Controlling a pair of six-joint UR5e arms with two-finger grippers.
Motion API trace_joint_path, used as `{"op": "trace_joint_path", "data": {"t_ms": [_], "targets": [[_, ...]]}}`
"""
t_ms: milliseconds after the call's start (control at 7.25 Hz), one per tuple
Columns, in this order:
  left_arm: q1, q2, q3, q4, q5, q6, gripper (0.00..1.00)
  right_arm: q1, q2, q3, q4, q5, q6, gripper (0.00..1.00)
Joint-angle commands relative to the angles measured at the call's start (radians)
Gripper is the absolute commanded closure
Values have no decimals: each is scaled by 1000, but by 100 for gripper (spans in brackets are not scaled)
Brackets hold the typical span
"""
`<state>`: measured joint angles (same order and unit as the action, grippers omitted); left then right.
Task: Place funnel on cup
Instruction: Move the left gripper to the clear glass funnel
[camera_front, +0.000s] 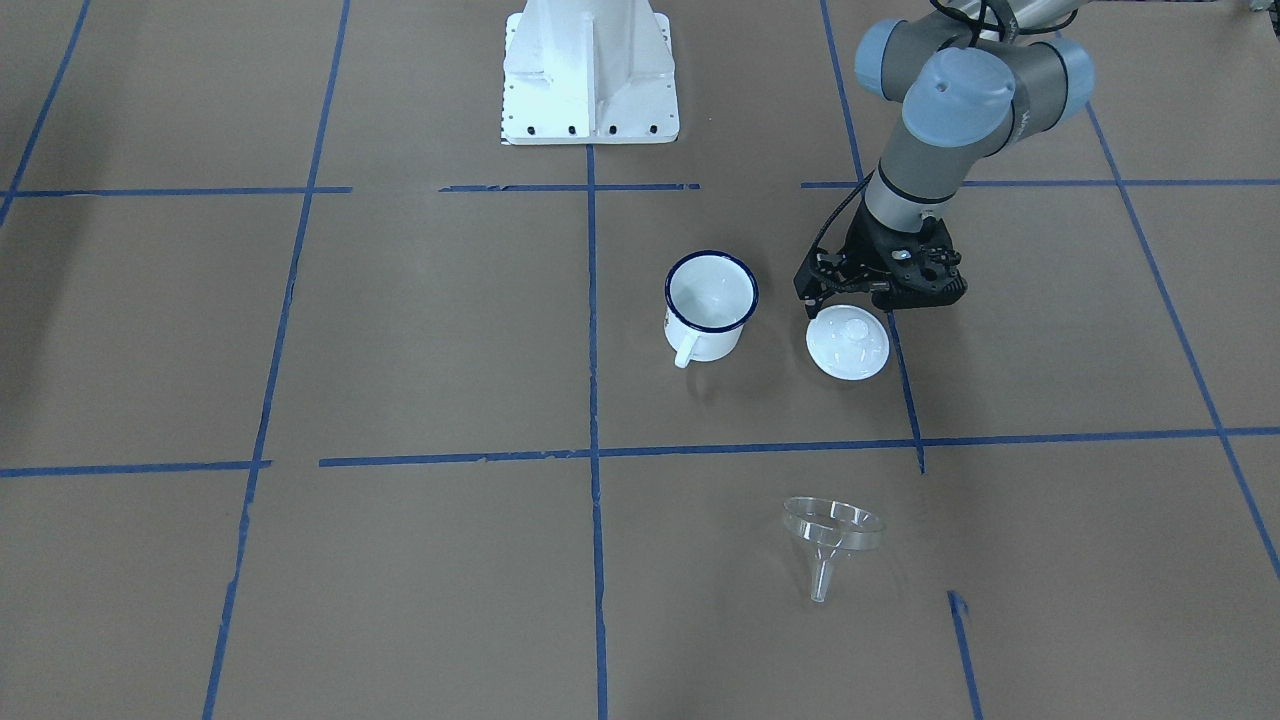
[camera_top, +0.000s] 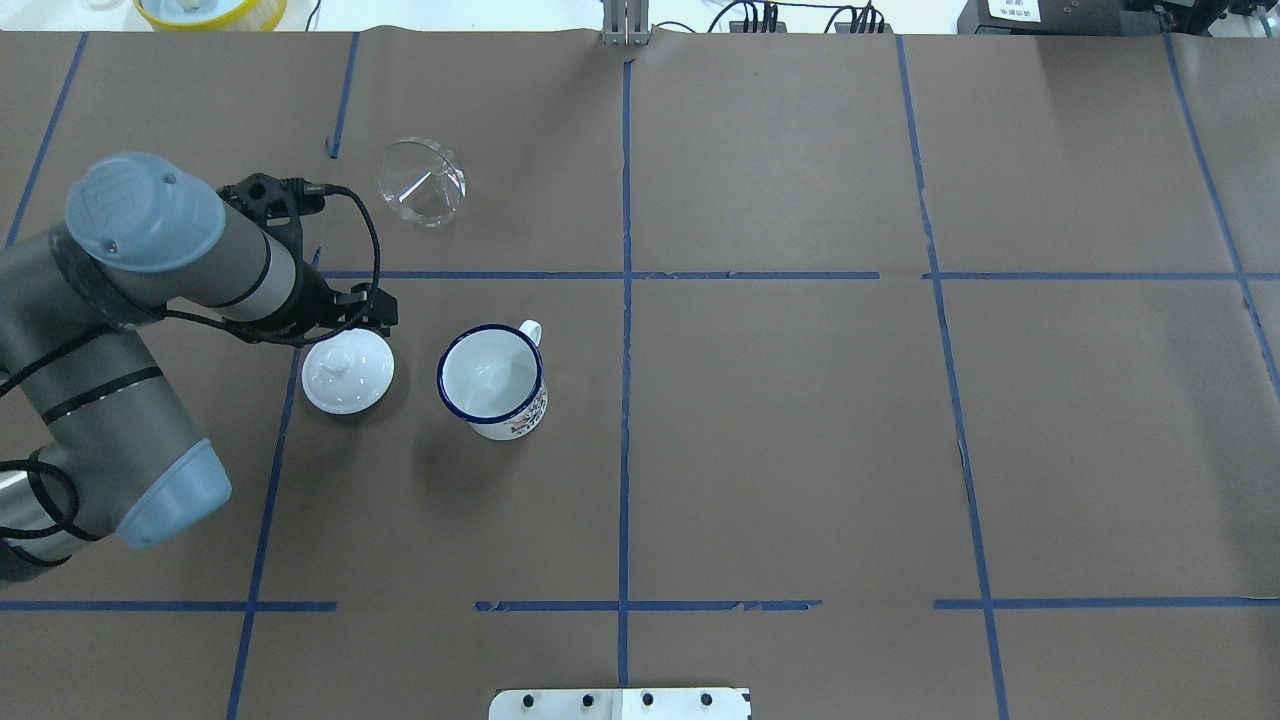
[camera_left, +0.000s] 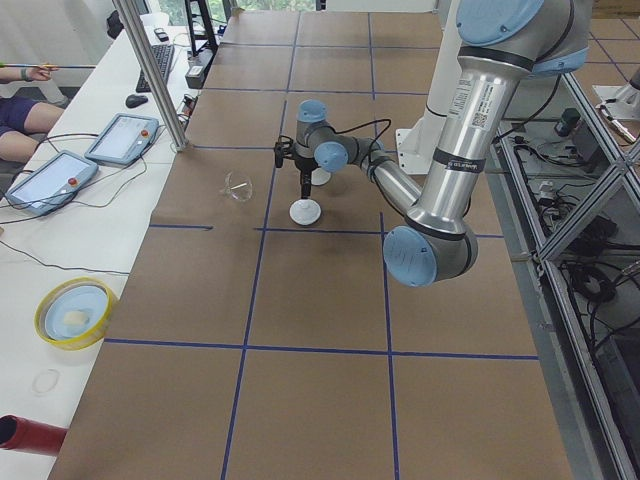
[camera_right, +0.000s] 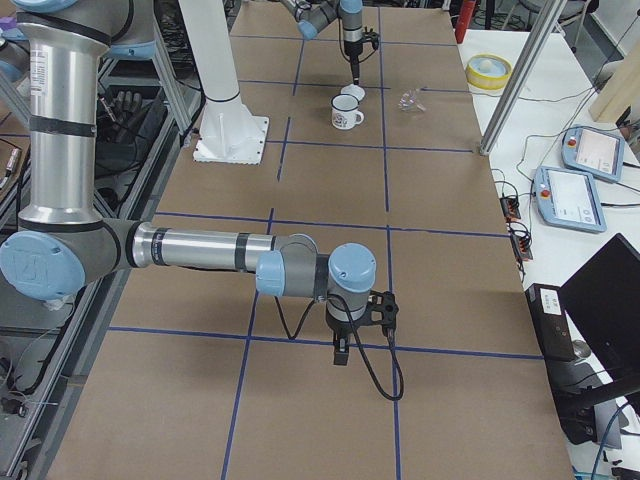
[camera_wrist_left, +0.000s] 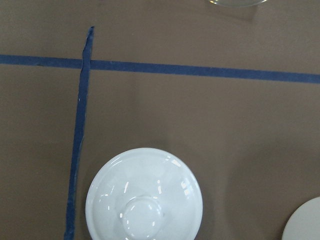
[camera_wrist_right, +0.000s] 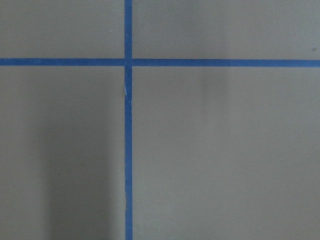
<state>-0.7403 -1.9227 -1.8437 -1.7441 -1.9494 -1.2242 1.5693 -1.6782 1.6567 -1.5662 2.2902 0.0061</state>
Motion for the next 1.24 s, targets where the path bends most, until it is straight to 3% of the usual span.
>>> {"op": "trace_joint_path", "data": {"t_ms": [0, 138, 414, 690, 1103], "targets": [[-65, -56, 32, -28, 1, -165, 0, 0, 0, 0, 0, 0, 0, 0], [-86, -109, 99, -110, 47, -310, 0, 0, 0, 0, 0, 0, 0, 0], [-87, -178, 264, -347, 229, -594, 0, 0, 0, 0, 0, 0, 0, 0], [-76, -277, 429, -356, 309, -679, 0, 0, 0, 0, 0, 0, 0, 0], [-28, -299, 506, -367, 348, -684, 0, 0, 0, 0, 0, 0, 0, 0]]}}
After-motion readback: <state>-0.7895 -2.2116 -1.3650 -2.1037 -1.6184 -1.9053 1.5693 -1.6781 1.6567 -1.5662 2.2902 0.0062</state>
